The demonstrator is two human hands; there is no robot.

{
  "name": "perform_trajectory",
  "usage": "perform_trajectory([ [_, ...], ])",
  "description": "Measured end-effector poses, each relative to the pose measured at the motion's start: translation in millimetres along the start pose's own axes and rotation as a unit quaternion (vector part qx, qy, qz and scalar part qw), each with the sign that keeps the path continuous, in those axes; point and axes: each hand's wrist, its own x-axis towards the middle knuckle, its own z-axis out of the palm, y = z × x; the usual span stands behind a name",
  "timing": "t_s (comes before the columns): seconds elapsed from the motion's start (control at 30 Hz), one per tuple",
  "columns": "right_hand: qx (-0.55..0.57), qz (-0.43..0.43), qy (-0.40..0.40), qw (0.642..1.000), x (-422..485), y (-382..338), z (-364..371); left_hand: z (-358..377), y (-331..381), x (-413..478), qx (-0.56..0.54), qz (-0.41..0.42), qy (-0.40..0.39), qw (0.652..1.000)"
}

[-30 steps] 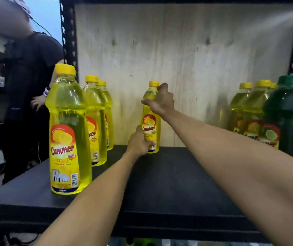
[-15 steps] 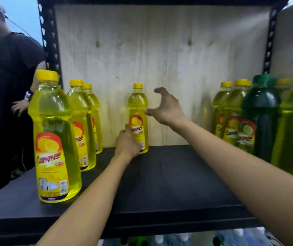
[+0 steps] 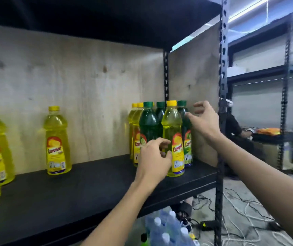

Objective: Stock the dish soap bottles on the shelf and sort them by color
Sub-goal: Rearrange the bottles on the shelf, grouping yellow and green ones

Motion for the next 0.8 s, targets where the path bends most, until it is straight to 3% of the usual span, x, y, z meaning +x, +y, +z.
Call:
perform_trajectory([
  [0.13, 0.016, 0.024, -0.148, 0.989, 12.1, 2.6, 10.6, 38.3, 10.8, 5.6, 0.022, -0.082, -0.001, 0.996],
  [0.27, 0.072, 0.066, -0.186, 0.978, 19.5, 0.9, 20.1, 65.0, 5.1, -3.1, 0.032, -0.152, 0.003, 0.988],
  [0.4, 0.074, 0.042, -0.178, 0.98, 10.3, -2.4, 15.9, 84.1, 5.5, -16.7, -0.034, -0.158, 0.013, 0.987],
  [0.6, 0.014, -0.065, -0.134, 0.989, -31.5, -29.1, -1.6, 91.7, 17.7, -28.8, -0.048, -0.169, 0.105, 0.979],
  [0.8, 0.002, -0.159, -0.105, 0.982, -84.2, -80.2, 9.9, 40.9, 6.2, -64.0, -0.092, -0.127, 0.163, 0.974],
])
